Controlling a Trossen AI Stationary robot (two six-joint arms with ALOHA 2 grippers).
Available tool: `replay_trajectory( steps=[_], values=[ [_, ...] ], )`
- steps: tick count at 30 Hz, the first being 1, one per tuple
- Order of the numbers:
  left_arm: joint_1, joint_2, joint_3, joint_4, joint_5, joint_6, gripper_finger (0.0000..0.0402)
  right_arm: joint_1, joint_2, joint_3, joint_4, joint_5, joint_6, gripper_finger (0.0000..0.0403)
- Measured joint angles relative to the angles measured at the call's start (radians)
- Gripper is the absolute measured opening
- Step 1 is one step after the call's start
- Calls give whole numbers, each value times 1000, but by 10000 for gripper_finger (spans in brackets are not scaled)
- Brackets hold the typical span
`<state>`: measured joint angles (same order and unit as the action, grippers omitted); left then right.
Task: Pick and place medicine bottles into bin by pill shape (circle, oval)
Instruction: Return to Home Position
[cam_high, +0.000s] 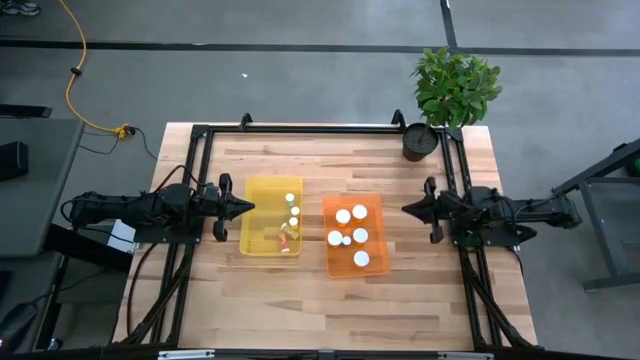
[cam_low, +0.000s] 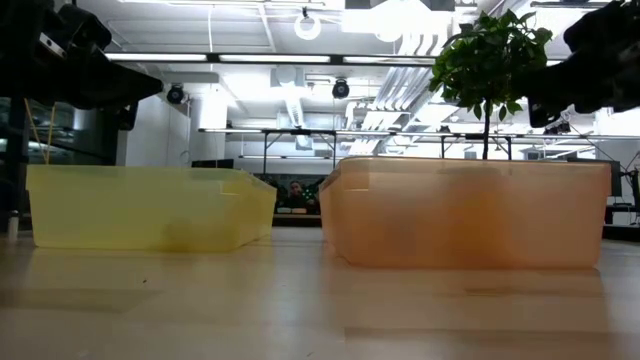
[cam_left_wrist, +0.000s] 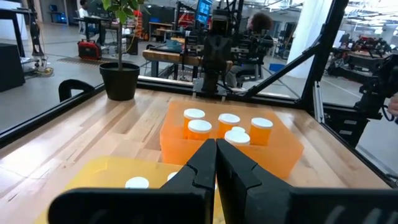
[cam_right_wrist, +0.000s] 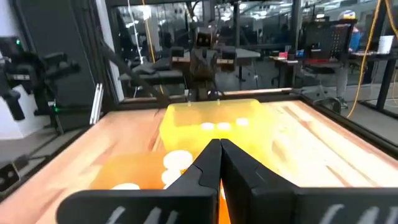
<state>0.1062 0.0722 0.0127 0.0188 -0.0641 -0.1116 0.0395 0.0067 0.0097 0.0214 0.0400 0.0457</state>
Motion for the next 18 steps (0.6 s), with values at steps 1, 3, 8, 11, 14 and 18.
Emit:
replay_trajectory(
  steps=[1, 3, 8, 11, 14, 18],
  values=[
    [0, 0, 0, 0, 0, 0, 0, 0, 4, 0, -2, -6, -4, 0],
    [0, 0, 0, 0, 0, 0, 0, 0, 6, 0, -4, -15, -25, 0],
    [0, 0, 0, 0, 0, 0, 0, 0, 6, 0, -5, -18, 2, 0],
    [0, 0, 0, 0, 0, 0, 1, 0, 6, 0, -6, -18, 68, 0],
    [0, 0, 0, 0, 0, 0, 1, 0, 6, 0, -6, -18, 143, 0],
    [0, 0, 0, 0, 0, 0, 1, 0, 6, 1, -7, -18, 224, 0]
  ],
)
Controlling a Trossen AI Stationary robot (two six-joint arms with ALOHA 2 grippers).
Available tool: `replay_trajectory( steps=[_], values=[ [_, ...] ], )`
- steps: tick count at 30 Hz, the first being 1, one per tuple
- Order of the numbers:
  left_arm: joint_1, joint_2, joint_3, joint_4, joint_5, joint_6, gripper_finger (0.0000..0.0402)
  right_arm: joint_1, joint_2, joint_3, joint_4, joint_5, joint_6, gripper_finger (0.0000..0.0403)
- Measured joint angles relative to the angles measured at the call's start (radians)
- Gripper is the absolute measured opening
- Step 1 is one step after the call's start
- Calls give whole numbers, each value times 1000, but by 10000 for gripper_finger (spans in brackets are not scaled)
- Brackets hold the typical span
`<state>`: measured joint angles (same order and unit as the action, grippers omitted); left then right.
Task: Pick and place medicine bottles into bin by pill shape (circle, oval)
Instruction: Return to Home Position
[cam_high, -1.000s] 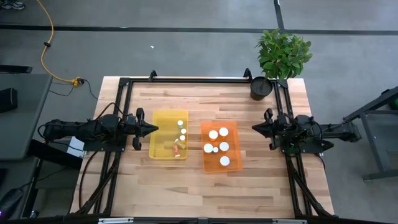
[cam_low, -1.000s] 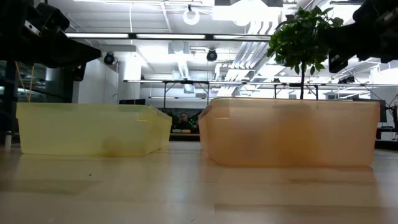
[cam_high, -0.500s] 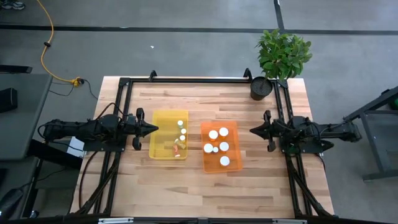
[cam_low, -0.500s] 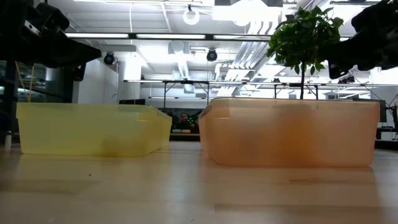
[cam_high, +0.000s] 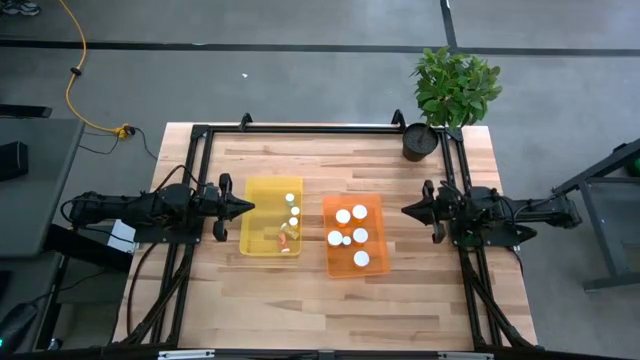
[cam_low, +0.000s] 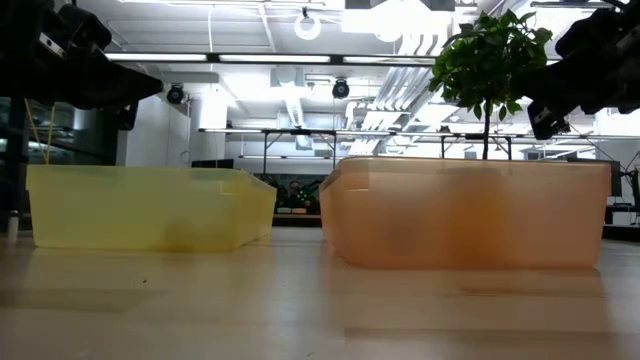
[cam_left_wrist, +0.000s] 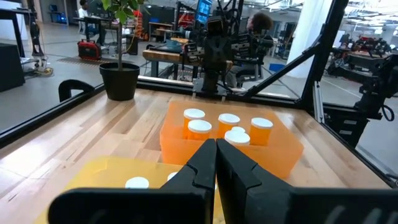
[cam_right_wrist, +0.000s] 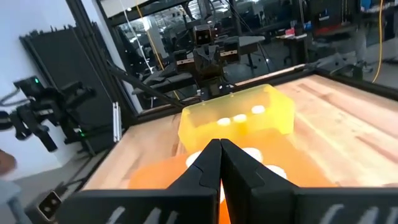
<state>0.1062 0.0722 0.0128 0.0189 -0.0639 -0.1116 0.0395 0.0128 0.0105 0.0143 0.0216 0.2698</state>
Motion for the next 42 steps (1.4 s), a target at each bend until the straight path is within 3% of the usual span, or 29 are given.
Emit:
replay_trajectory(
  steps=[42],
  values=[
    [0, 0, 0, 0, 0, 0, 0, 0, 0, 0, -2, 0, 55, 0]
  ],
)
